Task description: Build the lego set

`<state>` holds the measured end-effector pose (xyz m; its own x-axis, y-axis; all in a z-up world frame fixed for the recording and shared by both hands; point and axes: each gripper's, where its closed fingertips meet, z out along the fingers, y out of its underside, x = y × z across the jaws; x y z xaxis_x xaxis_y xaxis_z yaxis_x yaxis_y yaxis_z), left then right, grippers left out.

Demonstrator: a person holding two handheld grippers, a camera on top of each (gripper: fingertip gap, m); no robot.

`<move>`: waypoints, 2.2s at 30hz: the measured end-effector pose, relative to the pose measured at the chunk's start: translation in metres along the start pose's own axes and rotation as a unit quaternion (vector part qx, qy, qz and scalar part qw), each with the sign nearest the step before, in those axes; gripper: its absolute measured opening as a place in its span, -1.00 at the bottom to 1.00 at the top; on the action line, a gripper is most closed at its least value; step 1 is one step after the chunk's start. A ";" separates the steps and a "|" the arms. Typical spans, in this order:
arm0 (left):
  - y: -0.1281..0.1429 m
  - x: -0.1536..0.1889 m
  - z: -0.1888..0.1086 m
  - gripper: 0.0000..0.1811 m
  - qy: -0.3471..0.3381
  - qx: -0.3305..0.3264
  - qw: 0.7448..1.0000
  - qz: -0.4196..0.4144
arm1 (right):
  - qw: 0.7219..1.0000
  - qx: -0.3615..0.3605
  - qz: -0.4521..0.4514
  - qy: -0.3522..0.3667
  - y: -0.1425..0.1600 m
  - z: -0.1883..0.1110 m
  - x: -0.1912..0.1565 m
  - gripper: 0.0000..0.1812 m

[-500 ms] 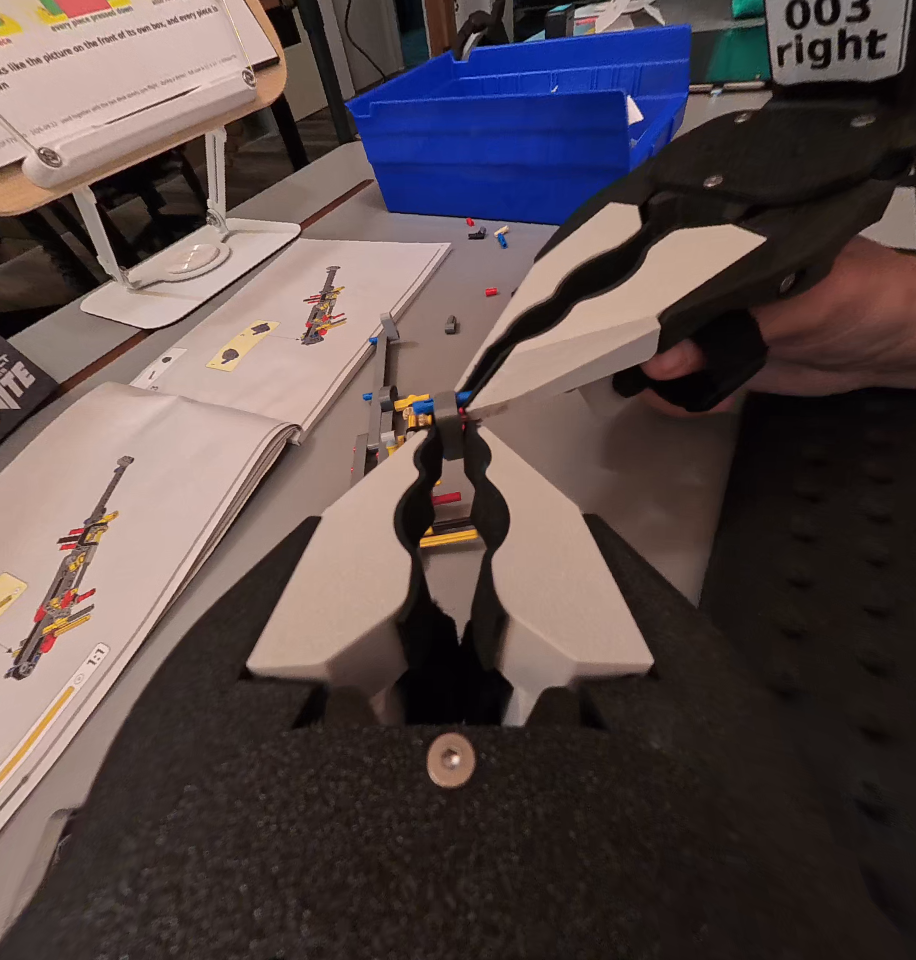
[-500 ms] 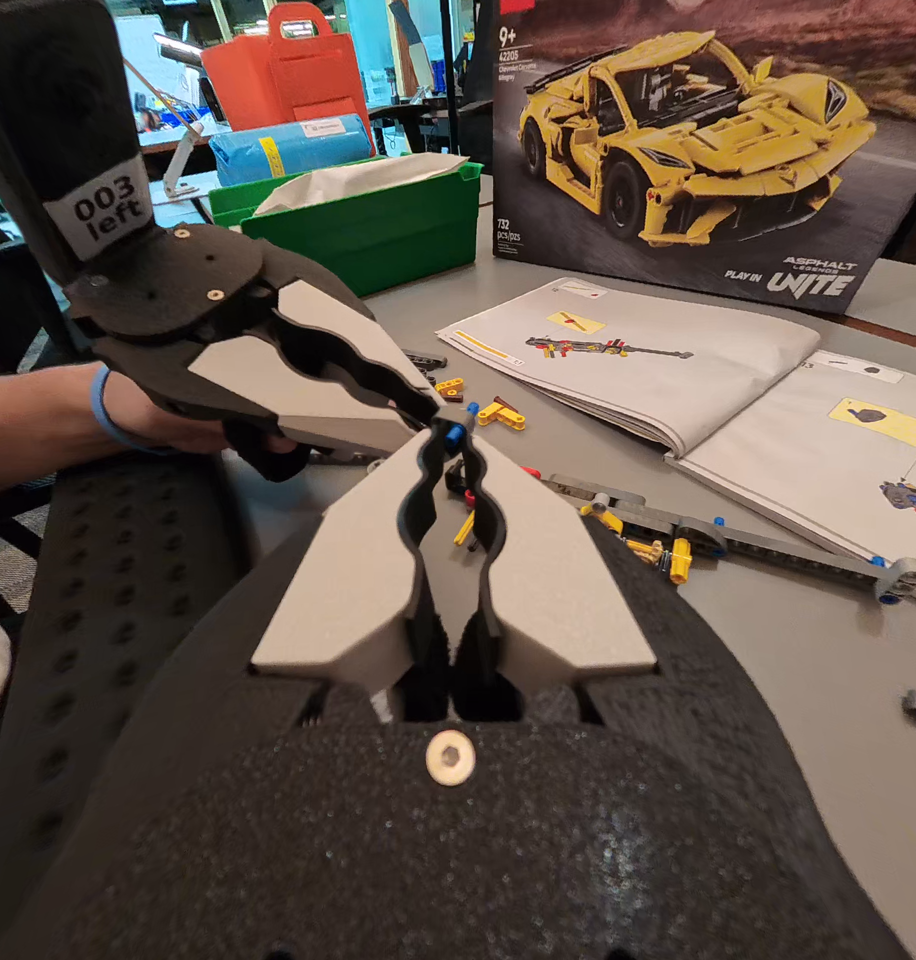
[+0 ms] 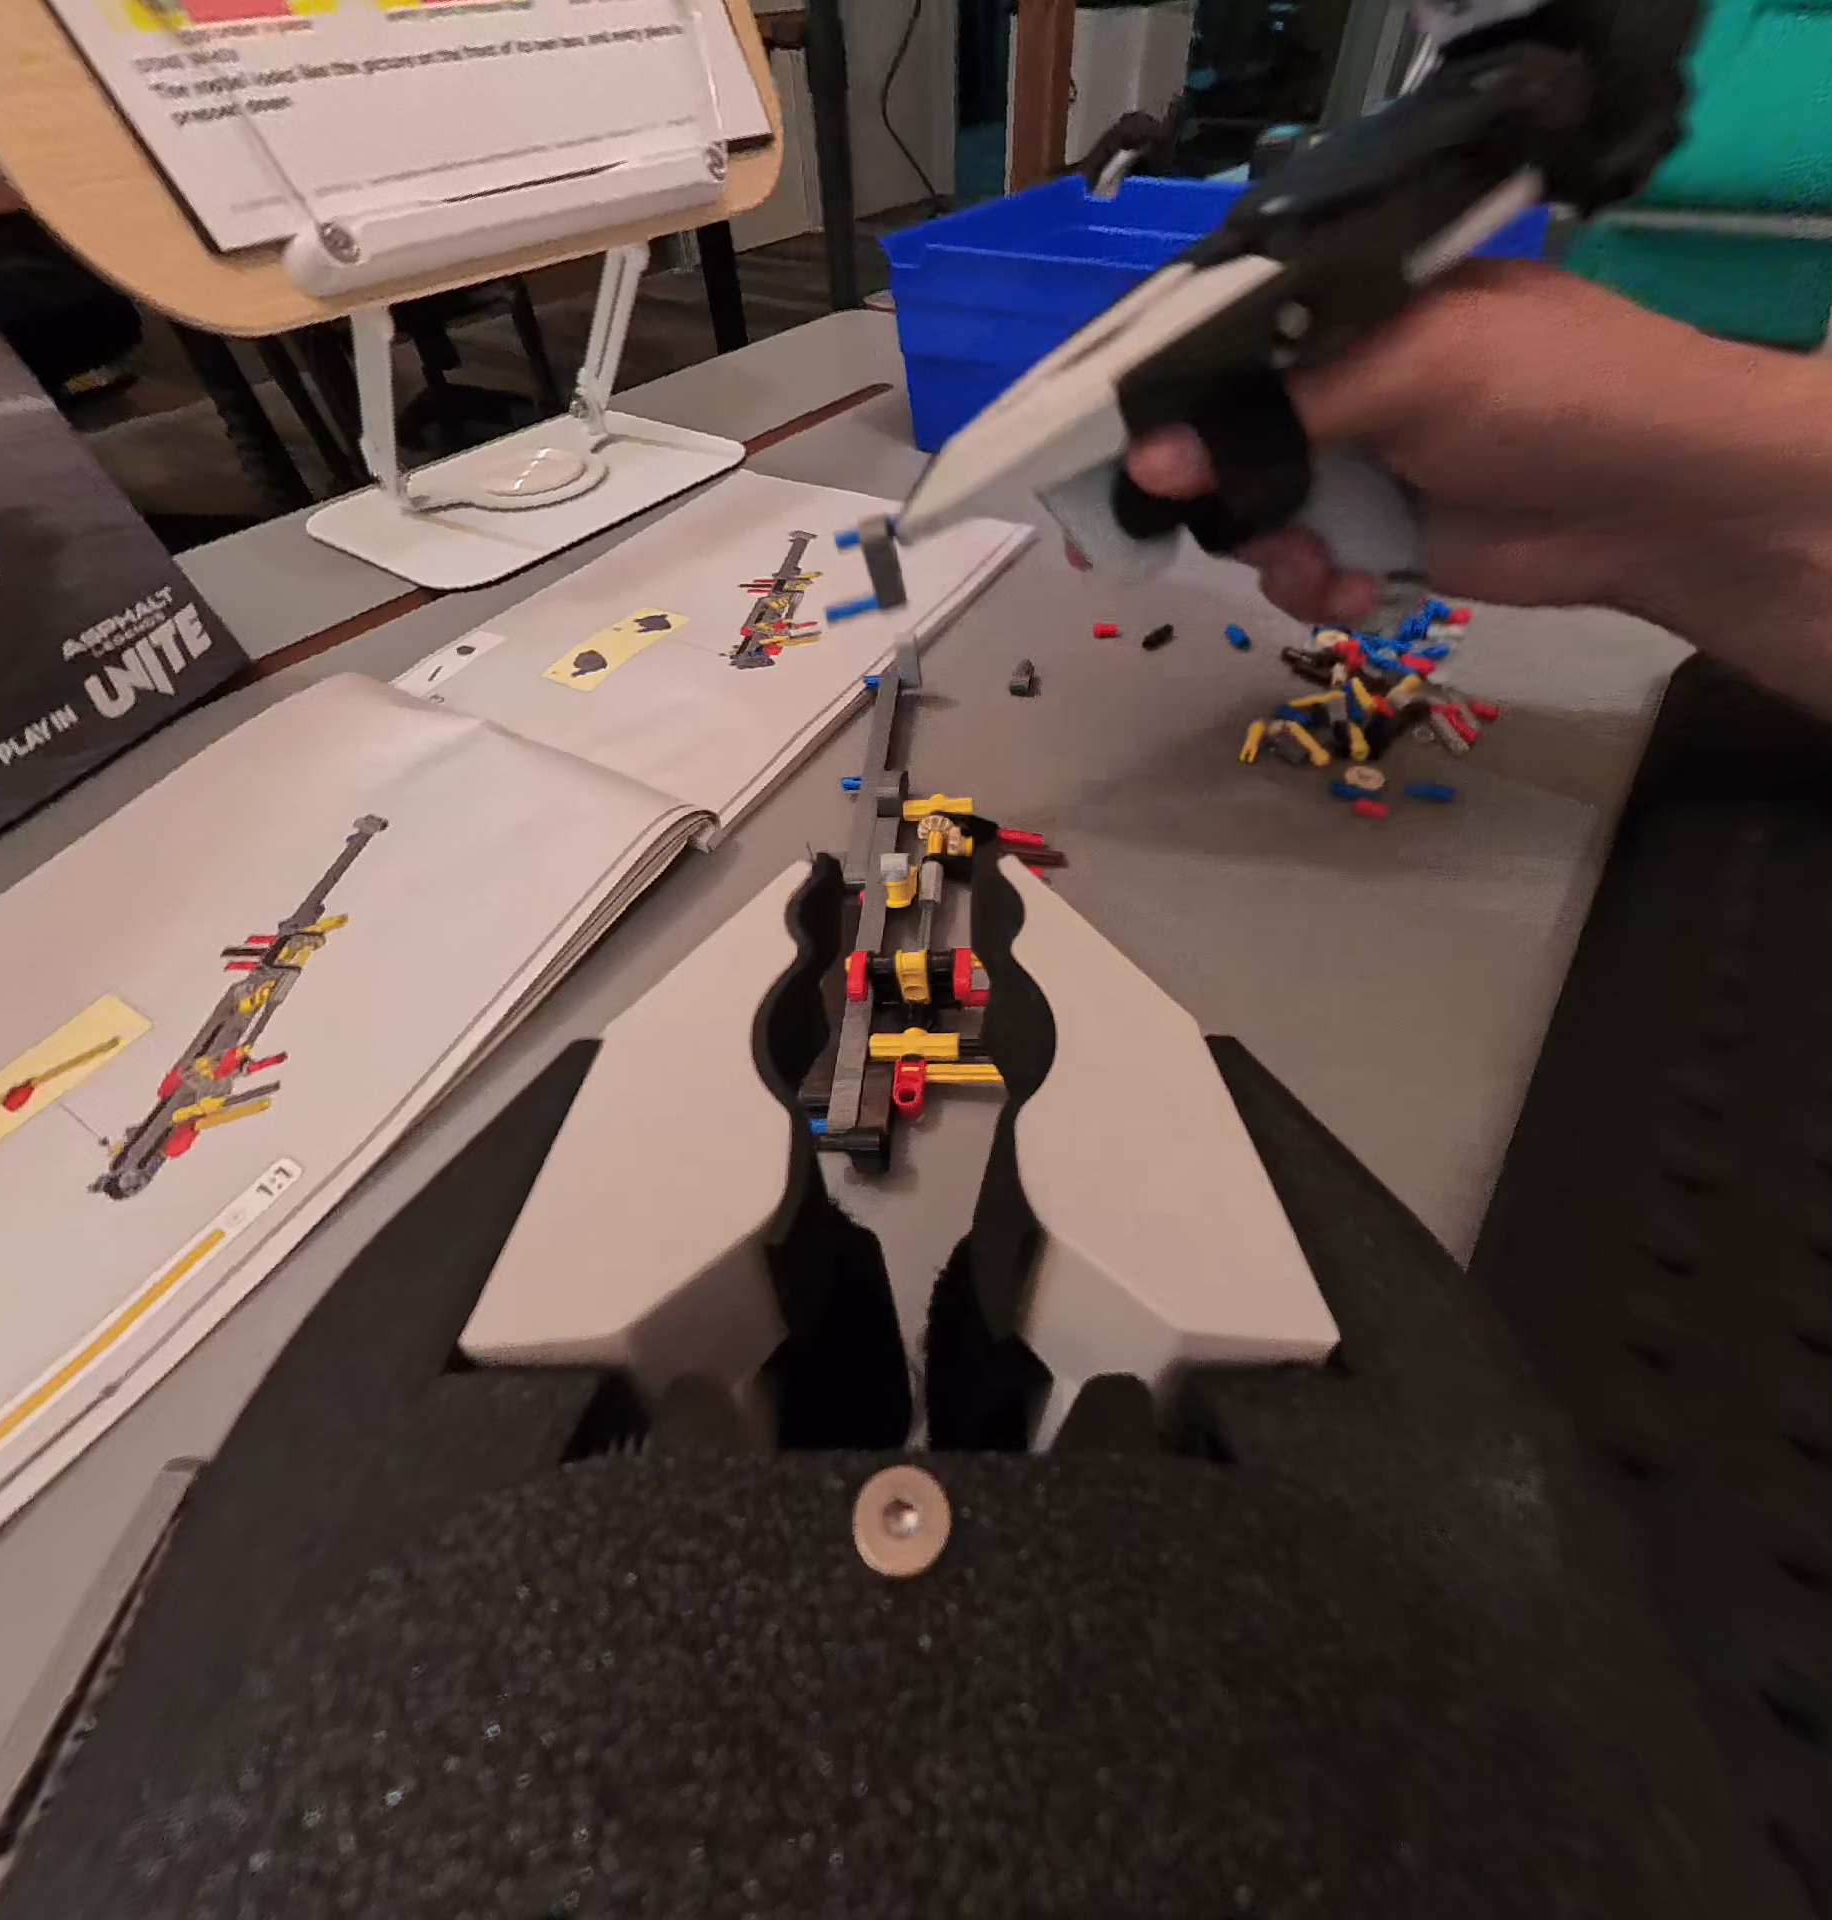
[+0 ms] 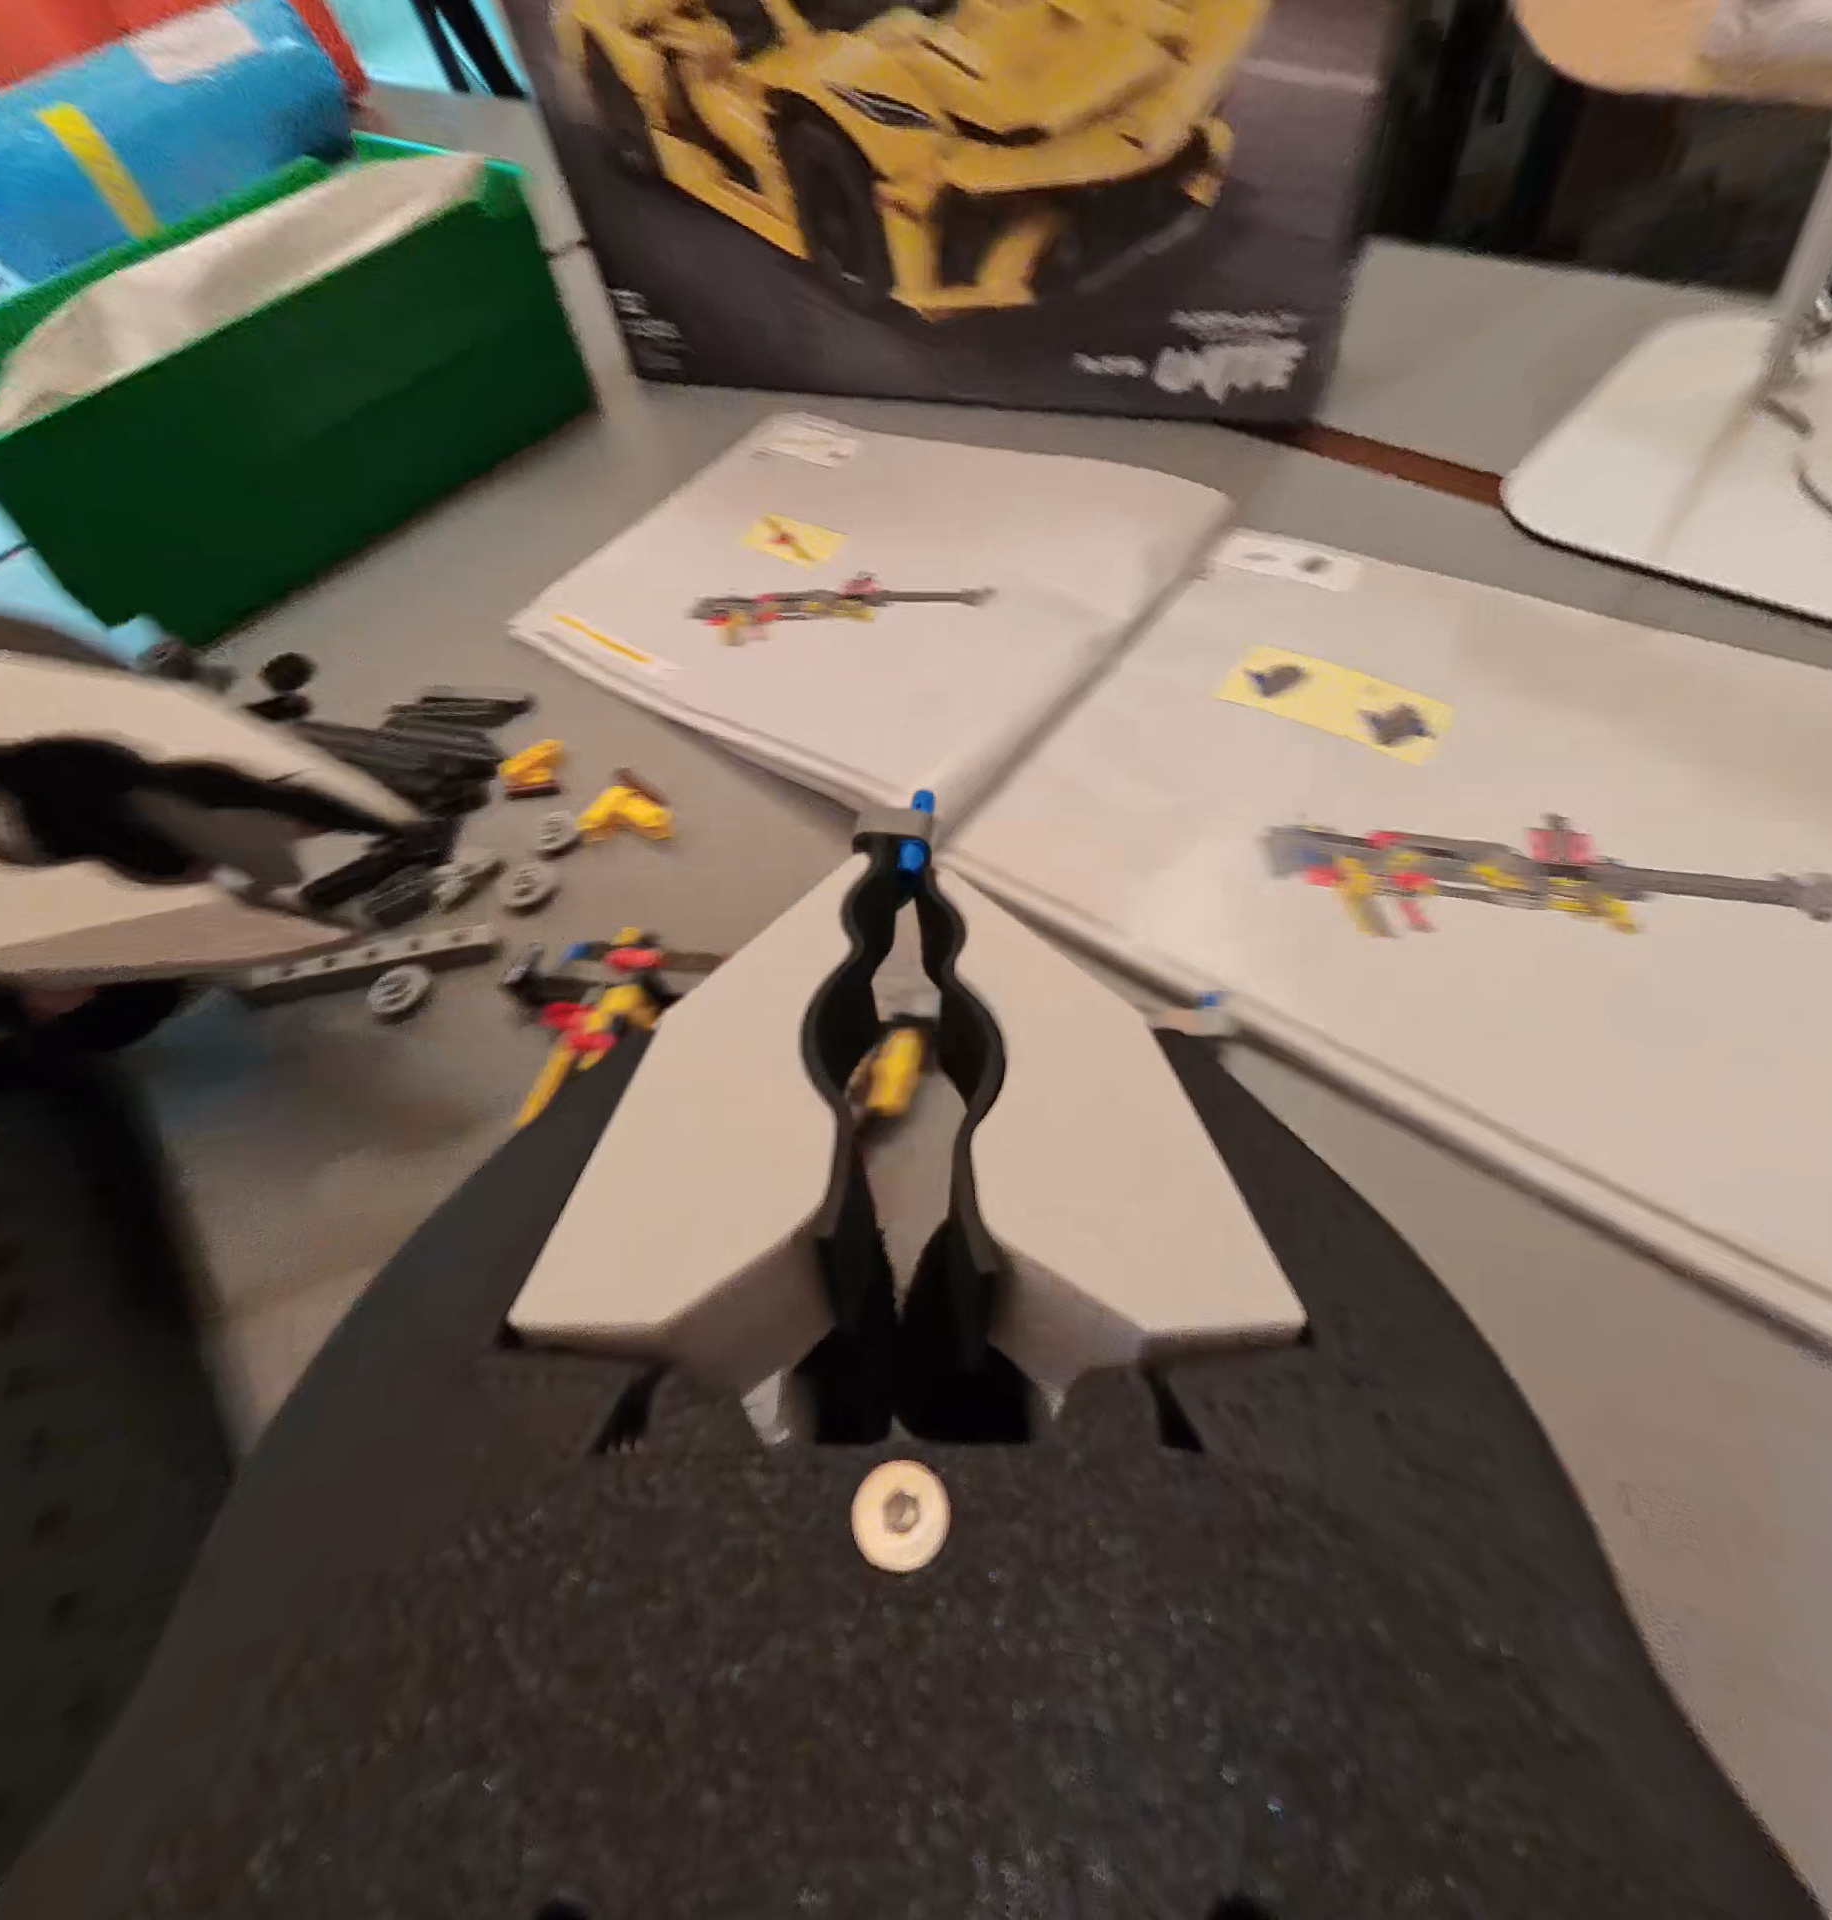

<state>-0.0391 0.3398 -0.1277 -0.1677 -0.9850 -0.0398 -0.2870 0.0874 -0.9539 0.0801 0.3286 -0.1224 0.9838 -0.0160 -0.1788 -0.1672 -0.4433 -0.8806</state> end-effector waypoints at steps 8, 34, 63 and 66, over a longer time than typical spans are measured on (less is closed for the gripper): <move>0.006 -0.019 -0.002 -0.75 -0.003 -0.002 0.995 -0.100 | 0.995 -0.021 0.099 0.011 -0.009 0.012 0.092 -0.97; -0.008 -0.005 -0.001 -0.32 0.115 0.016 0.983 -0.139 | 0.999 -0.012 0.043 0.002 0.004 -0.006 0.062 -0.97; 0.004 -0.033 0.001 -0.59 0.047 -0.002 0.991 -0.128 | 1.000 -0.020 0.017 -0.015 0.014 0.007 0.056 -0.97; 0.005 -0.033 0.002 -0.59 0.045 -0.004 0.991 -0.126 | 0.999 -0.022 0.021 -0.017 0.016 0.008 0.057 -0.97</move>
<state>-0.0328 0.3727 -0.1316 -0.1730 -0.9583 0.2274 -0.3385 -0.1590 -0.9275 0.1326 0.3280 -0.1499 0.9732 -0.0054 -0.2299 -0.2040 -0.4818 -0.8522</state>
